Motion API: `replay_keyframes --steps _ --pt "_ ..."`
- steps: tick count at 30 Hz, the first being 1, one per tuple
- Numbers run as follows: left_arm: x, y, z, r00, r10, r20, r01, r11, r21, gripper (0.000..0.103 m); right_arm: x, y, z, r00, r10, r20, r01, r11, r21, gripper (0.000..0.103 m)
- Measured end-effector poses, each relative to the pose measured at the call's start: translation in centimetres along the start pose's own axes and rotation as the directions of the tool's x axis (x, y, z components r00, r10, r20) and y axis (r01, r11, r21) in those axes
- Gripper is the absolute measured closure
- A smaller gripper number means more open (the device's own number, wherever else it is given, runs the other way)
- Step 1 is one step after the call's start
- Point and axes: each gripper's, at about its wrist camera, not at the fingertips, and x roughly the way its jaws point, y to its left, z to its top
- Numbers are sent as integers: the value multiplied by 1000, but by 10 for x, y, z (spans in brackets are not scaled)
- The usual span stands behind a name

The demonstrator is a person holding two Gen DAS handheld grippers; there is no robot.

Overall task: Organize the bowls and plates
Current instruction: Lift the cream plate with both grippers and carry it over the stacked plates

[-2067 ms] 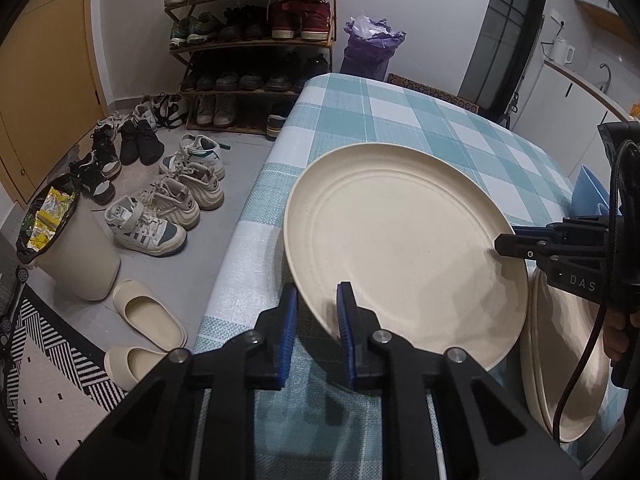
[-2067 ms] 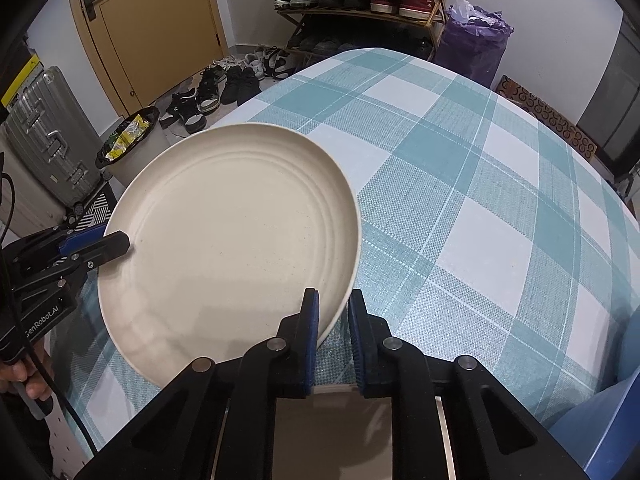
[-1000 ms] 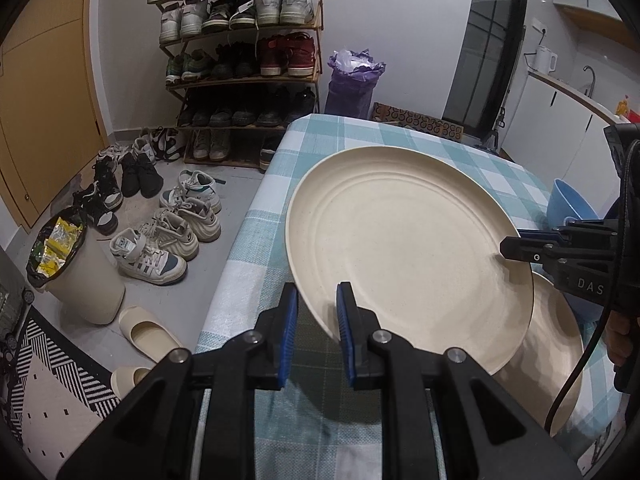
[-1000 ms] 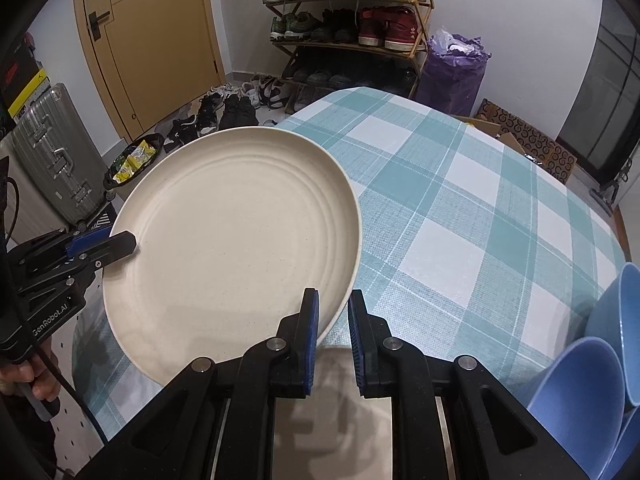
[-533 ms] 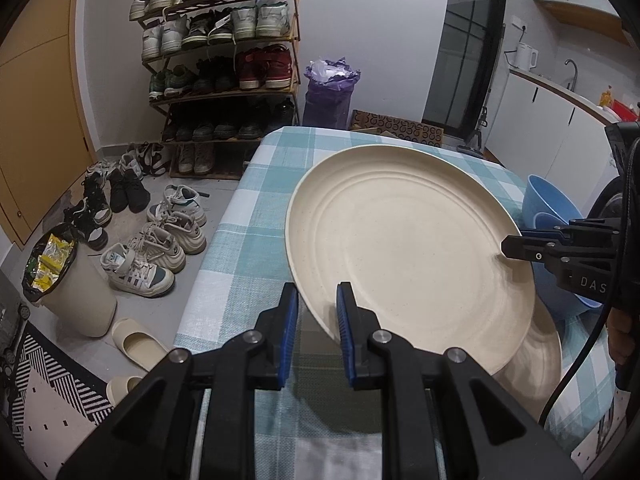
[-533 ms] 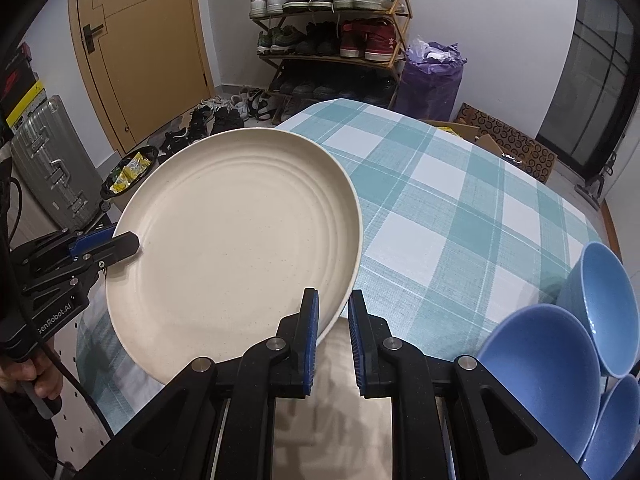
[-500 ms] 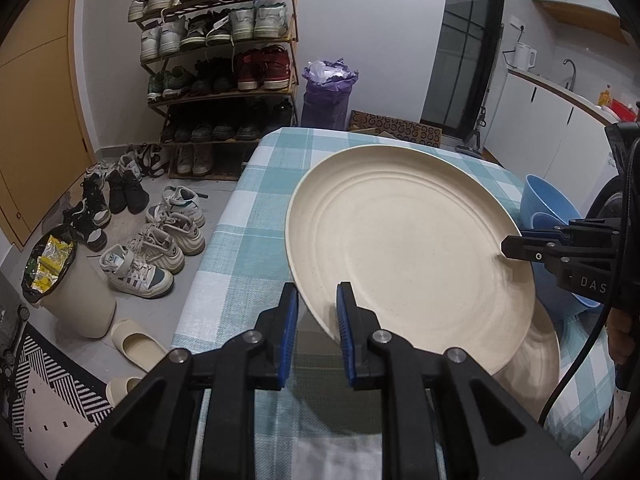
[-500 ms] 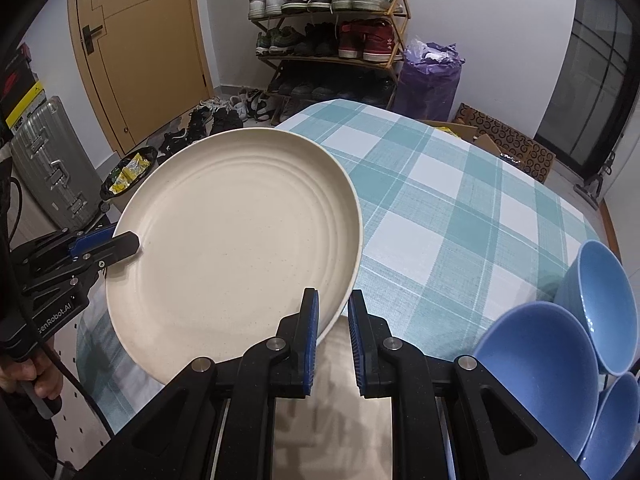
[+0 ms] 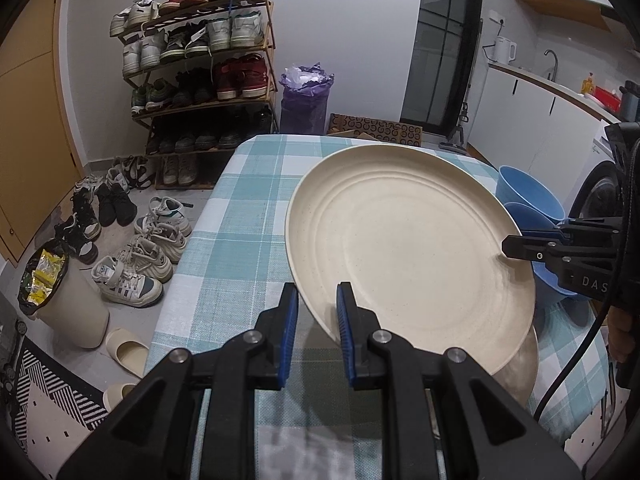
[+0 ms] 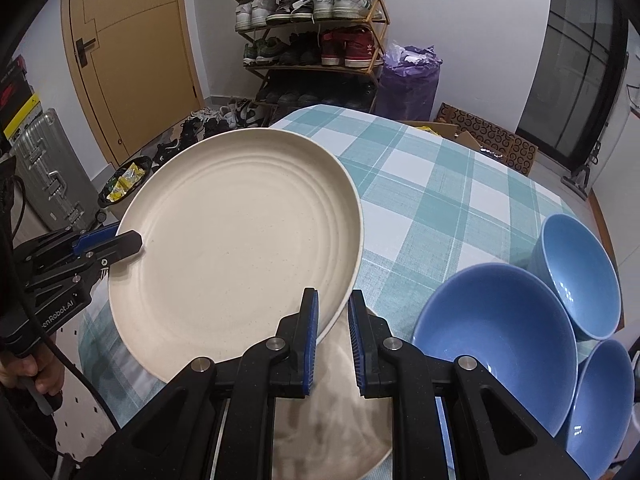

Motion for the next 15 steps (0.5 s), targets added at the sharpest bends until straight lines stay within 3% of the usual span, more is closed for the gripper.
replay_keyframes --steps 15 --pt "-6 -19 -14 1000 -16 -10 17 999 37 86 -18 -6 -29 1000 -12 15 11 999 31 88"
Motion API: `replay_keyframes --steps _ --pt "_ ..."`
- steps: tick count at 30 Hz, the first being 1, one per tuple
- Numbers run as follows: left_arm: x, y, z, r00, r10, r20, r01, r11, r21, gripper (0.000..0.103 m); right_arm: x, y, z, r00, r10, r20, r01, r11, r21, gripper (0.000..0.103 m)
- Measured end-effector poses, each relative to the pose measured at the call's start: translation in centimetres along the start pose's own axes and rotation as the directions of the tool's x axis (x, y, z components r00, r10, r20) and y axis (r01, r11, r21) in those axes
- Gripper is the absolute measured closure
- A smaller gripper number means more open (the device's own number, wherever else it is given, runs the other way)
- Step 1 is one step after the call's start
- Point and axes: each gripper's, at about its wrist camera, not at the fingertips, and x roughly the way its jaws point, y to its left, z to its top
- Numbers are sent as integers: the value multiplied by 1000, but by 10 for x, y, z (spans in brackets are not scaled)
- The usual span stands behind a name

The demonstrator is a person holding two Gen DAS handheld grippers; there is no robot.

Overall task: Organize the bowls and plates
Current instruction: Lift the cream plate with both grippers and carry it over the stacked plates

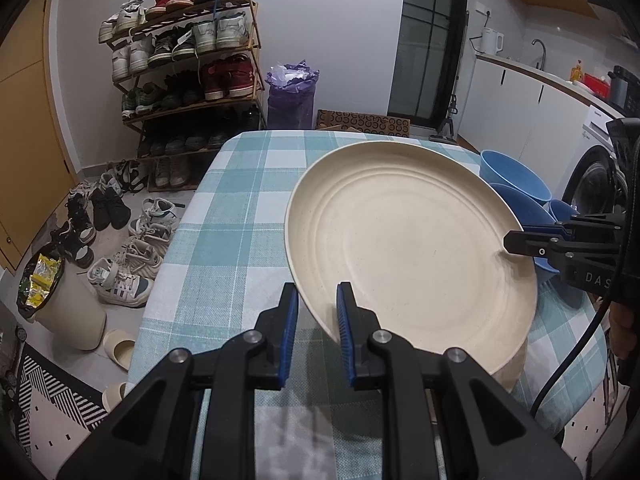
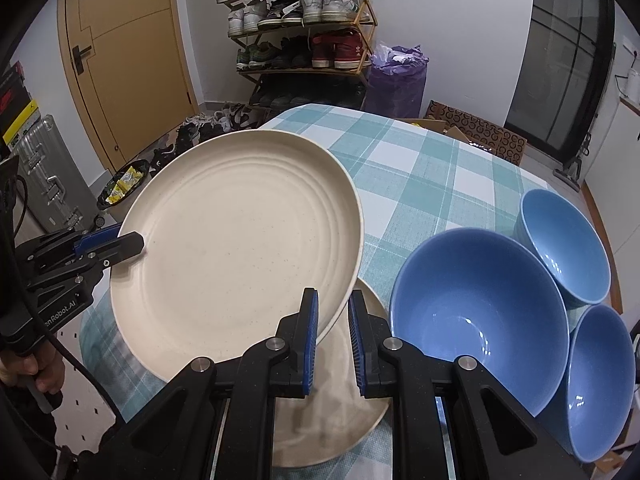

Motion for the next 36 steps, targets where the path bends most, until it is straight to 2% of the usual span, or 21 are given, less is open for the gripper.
replay_keyframes --steps 25,36 --pt "9 -22 -30 998 -26 -58 29 999 42 86 -1 -7 -55 1000 -10 -25 12 997 70 88" --pt "20 -27 -37 996 -19 -82 23 998 53 86 6 -8 -66 999 -16 -46 19 997 75 88"
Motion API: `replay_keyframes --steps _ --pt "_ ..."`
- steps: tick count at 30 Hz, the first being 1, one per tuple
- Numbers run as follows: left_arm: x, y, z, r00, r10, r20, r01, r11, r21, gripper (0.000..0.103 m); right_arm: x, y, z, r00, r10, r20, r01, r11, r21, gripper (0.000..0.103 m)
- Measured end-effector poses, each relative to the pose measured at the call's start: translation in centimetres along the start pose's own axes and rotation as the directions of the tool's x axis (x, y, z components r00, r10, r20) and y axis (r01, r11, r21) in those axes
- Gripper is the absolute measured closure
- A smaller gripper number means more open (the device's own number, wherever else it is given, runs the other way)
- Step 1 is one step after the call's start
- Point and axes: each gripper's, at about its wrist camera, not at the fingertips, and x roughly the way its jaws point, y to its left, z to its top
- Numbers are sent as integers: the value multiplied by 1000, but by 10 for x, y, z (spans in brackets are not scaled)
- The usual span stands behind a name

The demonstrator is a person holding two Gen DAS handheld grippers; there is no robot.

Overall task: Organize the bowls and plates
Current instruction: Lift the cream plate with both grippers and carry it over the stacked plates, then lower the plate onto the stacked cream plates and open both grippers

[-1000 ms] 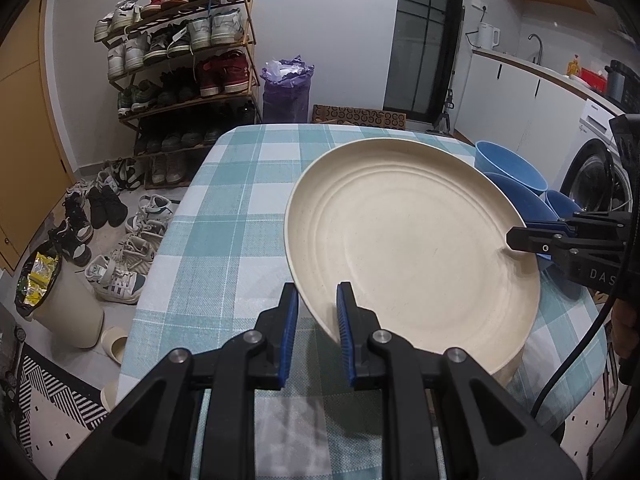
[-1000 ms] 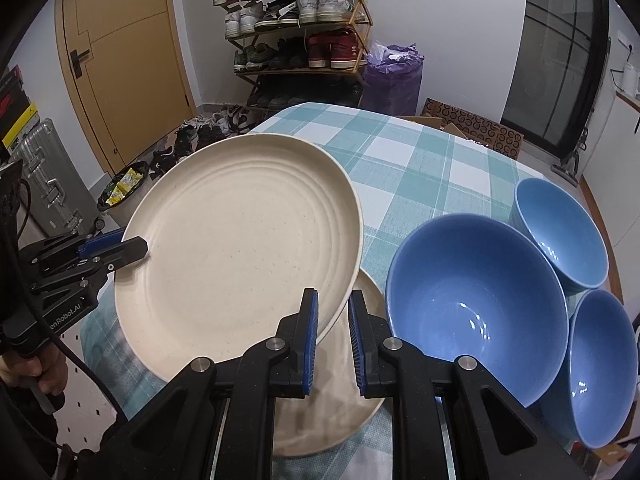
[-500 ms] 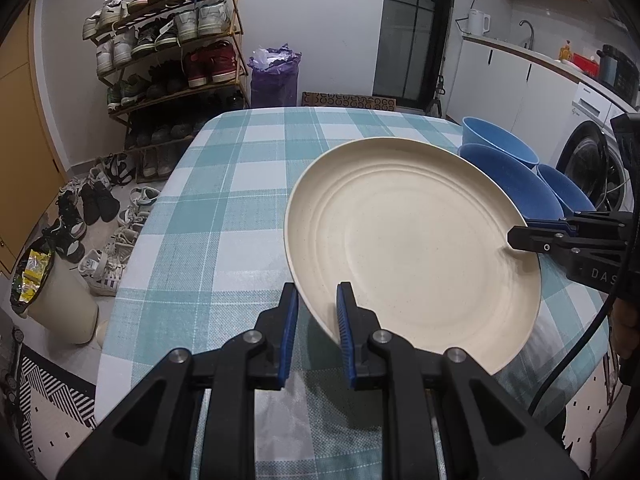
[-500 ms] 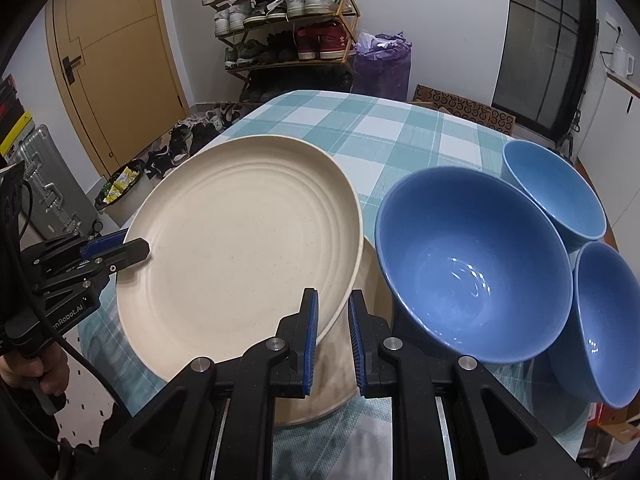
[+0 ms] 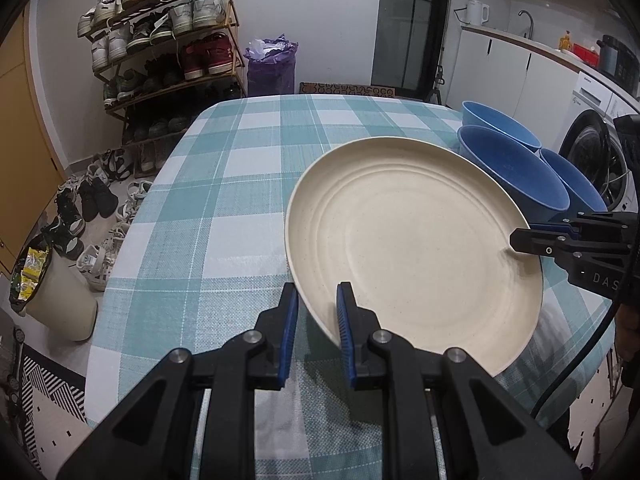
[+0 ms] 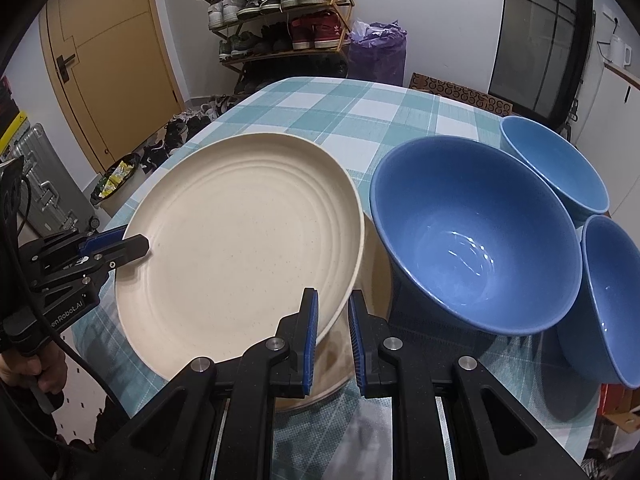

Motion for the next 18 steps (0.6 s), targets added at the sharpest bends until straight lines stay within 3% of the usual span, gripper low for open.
replay_keyframes --steps 18 --pt "16 -11 -2 999 8 -40 -6 999 41 86 4 -7 -10 999 -31 -22 31 999 8 88"
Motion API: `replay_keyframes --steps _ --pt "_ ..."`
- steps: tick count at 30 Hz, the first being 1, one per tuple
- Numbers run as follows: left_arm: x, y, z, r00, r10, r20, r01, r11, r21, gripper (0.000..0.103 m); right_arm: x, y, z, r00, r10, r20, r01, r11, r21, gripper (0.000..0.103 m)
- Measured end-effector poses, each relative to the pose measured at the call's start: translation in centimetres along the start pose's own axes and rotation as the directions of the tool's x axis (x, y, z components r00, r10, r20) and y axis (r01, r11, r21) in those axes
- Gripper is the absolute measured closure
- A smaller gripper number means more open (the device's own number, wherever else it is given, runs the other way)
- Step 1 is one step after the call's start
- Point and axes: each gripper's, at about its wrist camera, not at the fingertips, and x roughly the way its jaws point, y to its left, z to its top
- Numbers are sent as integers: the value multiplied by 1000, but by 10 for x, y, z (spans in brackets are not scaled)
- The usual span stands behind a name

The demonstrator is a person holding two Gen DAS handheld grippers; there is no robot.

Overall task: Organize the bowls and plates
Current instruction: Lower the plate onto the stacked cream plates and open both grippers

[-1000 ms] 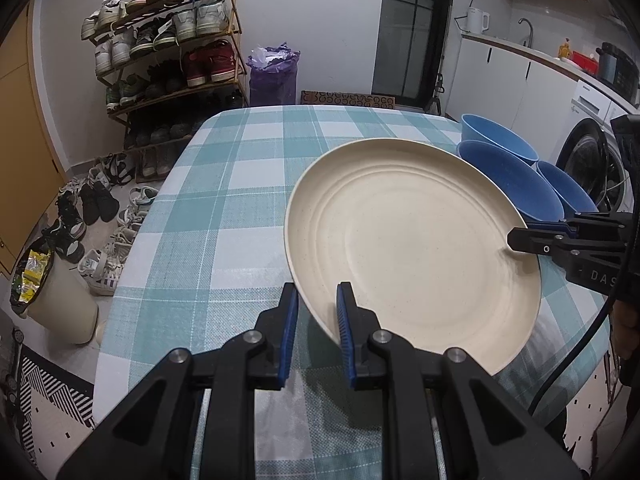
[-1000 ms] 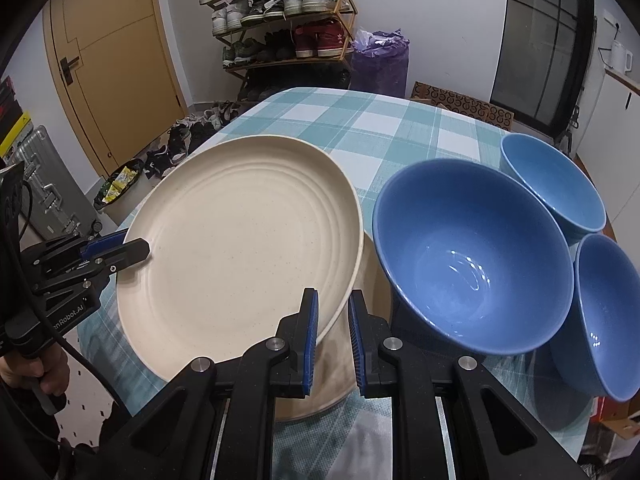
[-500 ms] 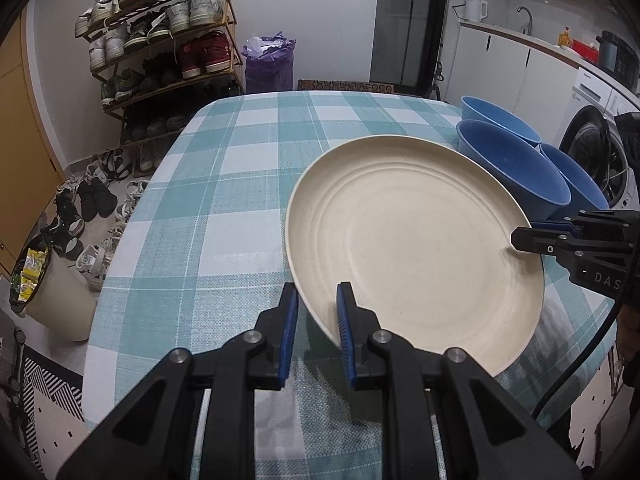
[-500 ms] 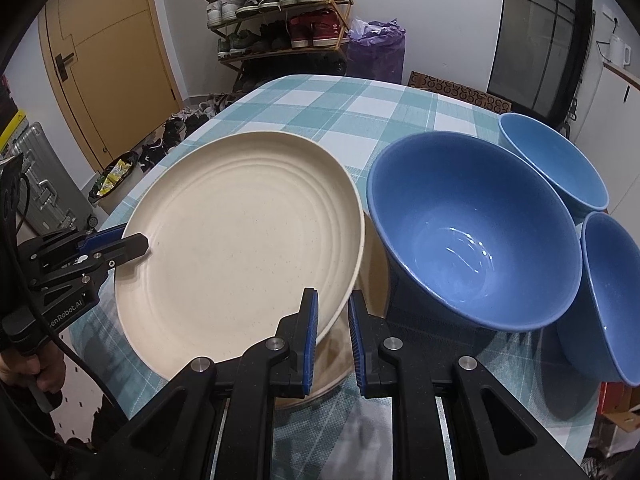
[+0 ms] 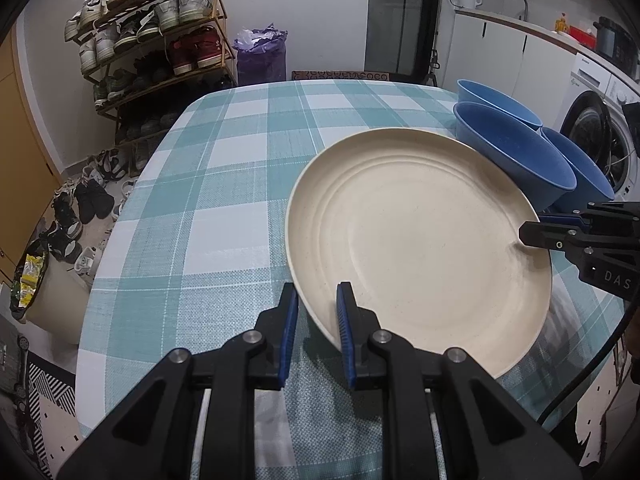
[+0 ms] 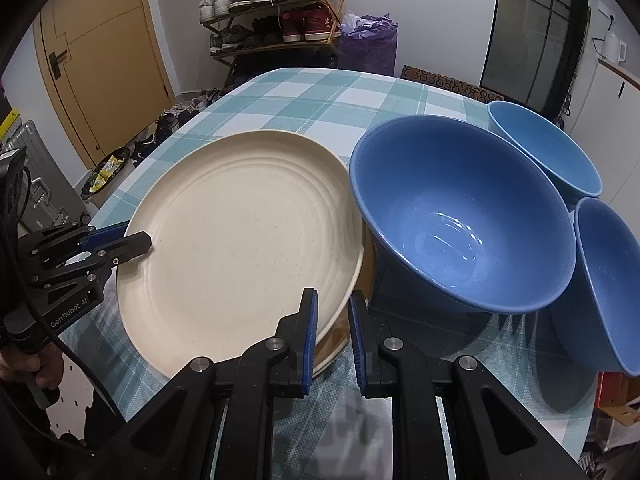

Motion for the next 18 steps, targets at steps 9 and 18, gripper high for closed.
replay_keyframes --steps 9,18 --pt "4 -4 0 1000 6 -9 -6 1000 11 86 5 3 -3 1000 -21 -17 21 1000 -12 87" --pt "9 -9 -1 1000 16 -17 -15 999 35 86 10 4 -6 999 -44 -23 43 999 -19 87"
